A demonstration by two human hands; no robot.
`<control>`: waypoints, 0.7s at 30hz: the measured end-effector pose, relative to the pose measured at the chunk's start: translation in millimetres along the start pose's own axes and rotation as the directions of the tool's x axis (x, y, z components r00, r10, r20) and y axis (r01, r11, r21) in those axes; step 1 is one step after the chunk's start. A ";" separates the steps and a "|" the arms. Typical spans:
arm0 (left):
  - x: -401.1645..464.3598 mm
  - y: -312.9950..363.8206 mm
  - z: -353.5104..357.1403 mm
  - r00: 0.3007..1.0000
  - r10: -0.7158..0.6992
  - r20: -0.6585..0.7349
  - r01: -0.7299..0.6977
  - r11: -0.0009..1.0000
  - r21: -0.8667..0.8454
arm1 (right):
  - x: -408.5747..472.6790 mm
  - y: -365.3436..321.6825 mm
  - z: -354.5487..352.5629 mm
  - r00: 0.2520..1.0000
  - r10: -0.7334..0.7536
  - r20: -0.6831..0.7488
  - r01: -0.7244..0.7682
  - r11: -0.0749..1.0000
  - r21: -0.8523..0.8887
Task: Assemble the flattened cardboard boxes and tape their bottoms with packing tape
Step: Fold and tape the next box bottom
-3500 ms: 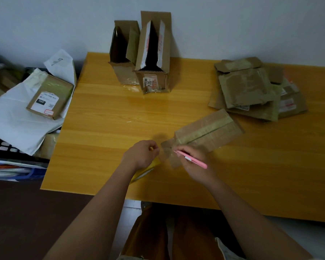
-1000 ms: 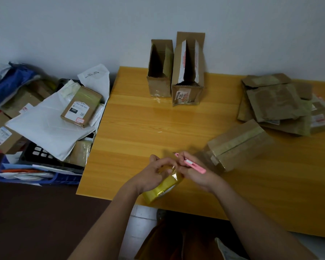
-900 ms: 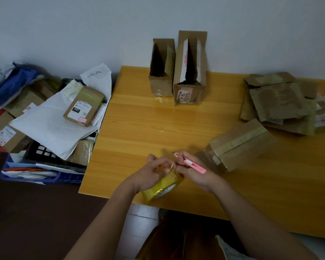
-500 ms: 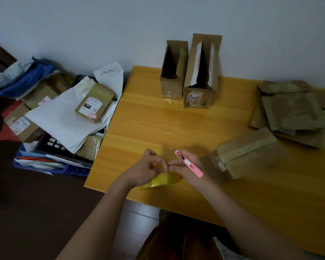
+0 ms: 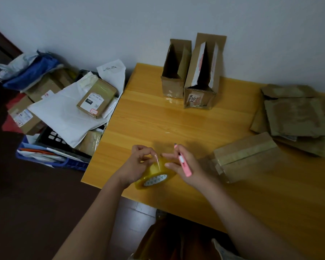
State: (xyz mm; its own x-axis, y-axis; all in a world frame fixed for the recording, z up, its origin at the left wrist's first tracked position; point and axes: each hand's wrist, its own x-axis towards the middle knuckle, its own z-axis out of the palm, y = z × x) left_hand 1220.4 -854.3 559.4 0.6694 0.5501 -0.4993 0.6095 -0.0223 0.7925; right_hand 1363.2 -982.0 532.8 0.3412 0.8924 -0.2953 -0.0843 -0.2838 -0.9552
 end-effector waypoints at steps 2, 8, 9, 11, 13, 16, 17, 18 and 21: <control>-2.9 -2.6 1.4 1.000 -0.004 -0.001 0.004 1.000 0.002 | -1.9 1.0 4.7 0.998 -0.026 0.061 0.026 1.000 -0.002; -8.3 -9.8 1.3 0.997 0.033 0.067 -0.033 0.999 0.003 | 5.4 -3.2 7.3 0.993 -0.011 0.117 0.014 1.000 -0.027; -8.7 -10.8 2.1 0.997 0.036 0.072 -0.036 0.999 -0.002 | 7.1 -5.6 7.9 0.990 -0.007 0.140 0.012 0.999 -0.031; -10.5 -11.7 3.5 0.996 0.044 0.078 -0.044 0.999 -0.005 | 11.5 -9.4 8.3 0.981 -0.007 0.193 0.018 0.998 -0.054; -12.7 -12.7 4.0 0.997 0.042 0.070 -0.040 0.999 -0.027 | 14.9 -12.6 8.9 0.968 -0.015 0.249 0.031 0.998 -0.060; -16.7 -17.7 1.5 0.998 0.034 0.059 -0.030 0.997 -0.065 | 19.6 -12.4 11.7 0.960 0.020 0.279 -0.011 0.999 -0.033; -17.7 -19.4 0.5 0.998 0.029 0.058 -0.024 0.997 -0.075 | 20.5 -12.2 13.5 0.959 0.030 0.282 -0.021 0.999 -0.032; -18.8 -20.5 -0.4 0.998 0.025 0.061 -0.020 0.997 -0.081 | 21.5 -11.4 15.3 0.959 0.036 0.282 -0.027 0.999 -0.035; -21.3 -23.4 -1.2 0.998 0.028 0.056 -0.022 0.994 -0.106 | 24.3 -10.0 21.5 0.969 0.042 0.245 -0.030 0.998 -0.051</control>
State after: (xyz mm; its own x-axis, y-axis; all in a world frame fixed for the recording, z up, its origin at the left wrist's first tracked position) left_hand 1191.4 -864.5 552.0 0.7092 0.5017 -0.4953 0.5457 0.0543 0.8362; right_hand 1352.2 -950.0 534.7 0.0977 0.9384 -0.3314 -0.0464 -0.3284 -0.9434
